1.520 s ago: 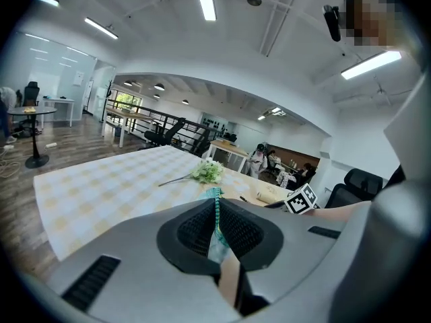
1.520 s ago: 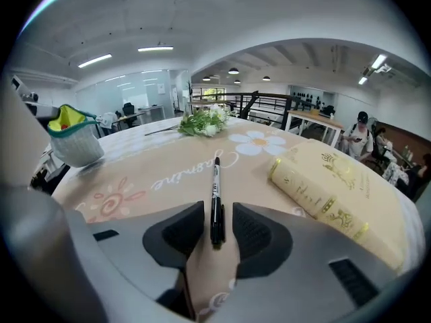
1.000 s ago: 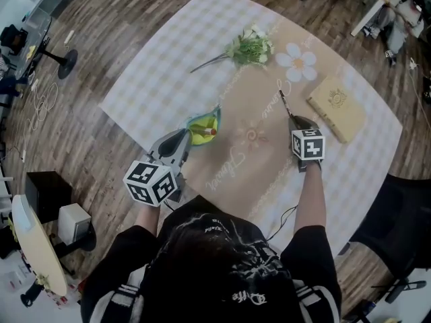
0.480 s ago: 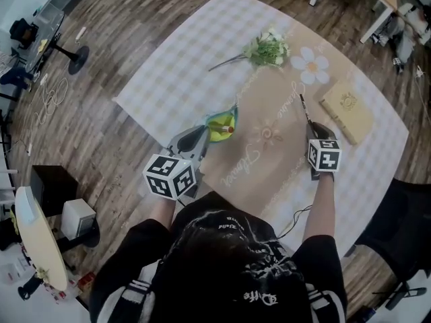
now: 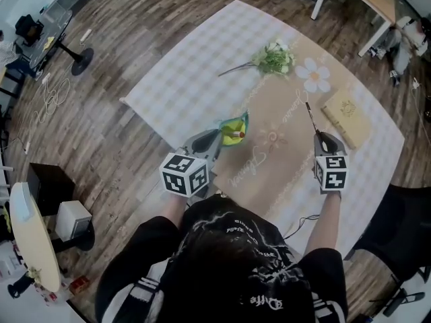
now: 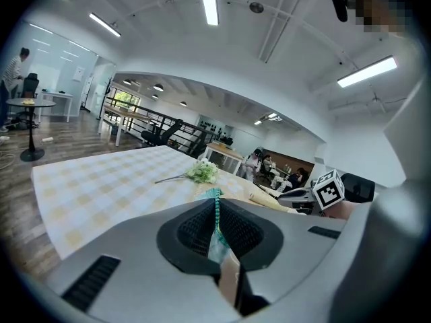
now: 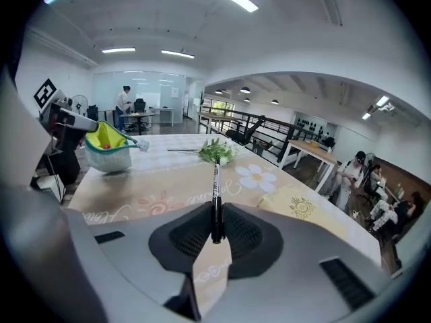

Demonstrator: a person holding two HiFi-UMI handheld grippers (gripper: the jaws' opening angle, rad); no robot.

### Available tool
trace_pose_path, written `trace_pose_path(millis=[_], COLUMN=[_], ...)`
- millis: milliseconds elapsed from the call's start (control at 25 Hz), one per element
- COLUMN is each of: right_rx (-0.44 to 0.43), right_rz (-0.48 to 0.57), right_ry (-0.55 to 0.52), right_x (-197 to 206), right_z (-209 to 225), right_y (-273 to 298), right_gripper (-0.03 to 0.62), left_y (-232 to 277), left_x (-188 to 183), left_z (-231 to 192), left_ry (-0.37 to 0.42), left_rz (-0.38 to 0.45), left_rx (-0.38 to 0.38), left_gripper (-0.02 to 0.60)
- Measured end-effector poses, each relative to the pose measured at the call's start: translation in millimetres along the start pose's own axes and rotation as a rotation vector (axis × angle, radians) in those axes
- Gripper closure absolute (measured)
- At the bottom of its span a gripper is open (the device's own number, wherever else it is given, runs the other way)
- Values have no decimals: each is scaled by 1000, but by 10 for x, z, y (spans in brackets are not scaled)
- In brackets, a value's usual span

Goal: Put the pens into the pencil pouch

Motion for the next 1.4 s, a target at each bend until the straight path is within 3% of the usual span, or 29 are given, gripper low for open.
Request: trace_pose_path(millis=[160, 840, 1400], right_rx=[-3, -170, -274], right_rz=[27, 42, 9], right_ry=[-9, -148, -271], right_x=[-88, -272, -295], right_z=[-132, -1251, -1778], right_y=[-209, -702, -762], right_gripper=[528, 528, 528], left_y=[-62, -104, -96], left_x=[50, 312, 469], left_z=[-9, 141, 222], left_ry=[20, -9, 0], left_rz=[-6, 1, -16], left_rx=[-32, 19, 28], left_gripper=[549, 549, 548])
Point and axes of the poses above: the fingertips, and each gripper's own axes: y forward along the fingers, z to its right, x out of its underside, the point moved 6 cm from there along -y, backward along the fingers, and after that the axes turned 7 degrees about -y, right-handed, at the moved point
